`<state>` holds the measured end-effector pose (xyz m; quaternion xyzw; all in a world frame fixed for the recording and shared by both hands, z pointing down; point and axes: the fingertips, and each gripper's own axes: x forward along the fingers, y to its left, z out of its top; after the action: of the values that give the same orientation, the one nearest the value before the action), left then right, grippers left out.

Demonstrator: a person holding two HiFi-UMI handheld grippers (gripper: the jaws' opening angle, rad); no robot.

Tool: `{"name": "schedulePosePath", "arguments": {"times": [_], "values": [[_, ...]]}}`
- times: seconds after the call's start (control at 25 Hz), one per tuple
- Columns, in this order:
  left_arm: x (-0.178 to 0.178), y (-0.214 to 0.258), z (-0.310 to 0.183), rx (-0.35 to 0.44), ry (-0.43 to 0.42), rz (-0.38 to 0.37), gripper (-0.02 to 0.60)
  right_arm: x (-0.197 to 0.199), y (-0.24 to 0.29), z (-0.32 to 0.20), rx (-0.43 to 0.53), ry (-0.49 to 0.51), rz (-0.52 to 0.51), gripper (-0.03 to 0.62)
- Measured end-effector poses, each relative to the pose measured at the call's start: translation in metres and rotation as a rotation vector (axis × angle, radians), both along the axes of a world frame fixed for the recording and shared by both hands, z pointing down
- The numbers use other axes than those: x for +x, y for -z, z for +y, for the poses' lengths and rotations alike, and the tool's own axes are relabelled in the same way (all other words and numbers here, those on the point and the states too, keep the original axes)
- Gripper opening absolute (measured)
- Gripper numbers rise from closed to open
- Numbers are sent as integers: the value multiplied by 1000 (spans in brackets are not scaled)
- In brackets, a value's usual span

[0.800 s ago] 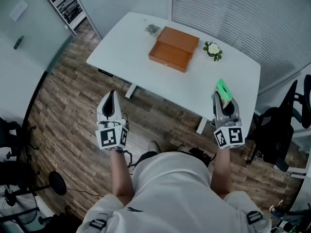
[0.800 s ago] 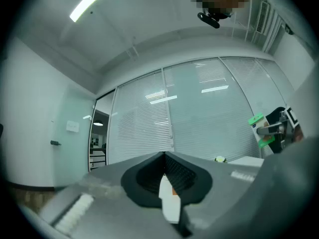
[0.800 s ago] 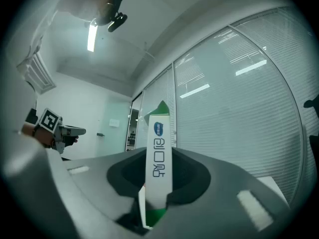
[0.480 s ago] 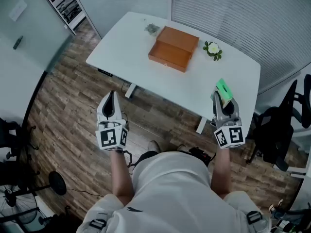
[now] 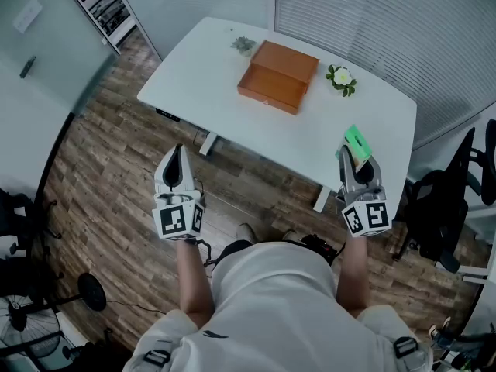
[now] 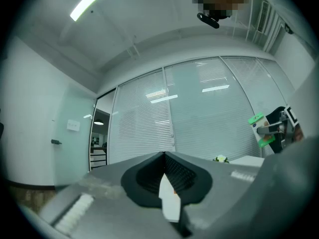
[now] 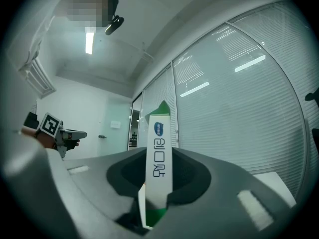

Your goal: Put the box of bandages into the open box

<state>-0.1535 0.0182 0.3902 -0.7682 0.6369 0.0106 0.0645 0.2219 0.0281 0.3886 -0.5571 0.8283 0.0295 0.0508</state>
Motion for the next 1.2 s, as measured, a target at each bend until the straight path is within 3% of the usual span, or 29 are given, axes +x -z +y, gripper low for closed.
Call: {"name": "schedulePosePath", "arguments": {"times": [0.56,0.92,1.2], "values": [[-52,-4,-35,-14,-6,30,5,-32,1,-33,-9,-27,7,92],[-64,0,-89,-18,-63,24,5,-51,-2,-68,-18,-76,-18,92],[-63,-8,-138,-20,-24,25,5,-36,-7,-123,-29,-73,-9,92]]}}
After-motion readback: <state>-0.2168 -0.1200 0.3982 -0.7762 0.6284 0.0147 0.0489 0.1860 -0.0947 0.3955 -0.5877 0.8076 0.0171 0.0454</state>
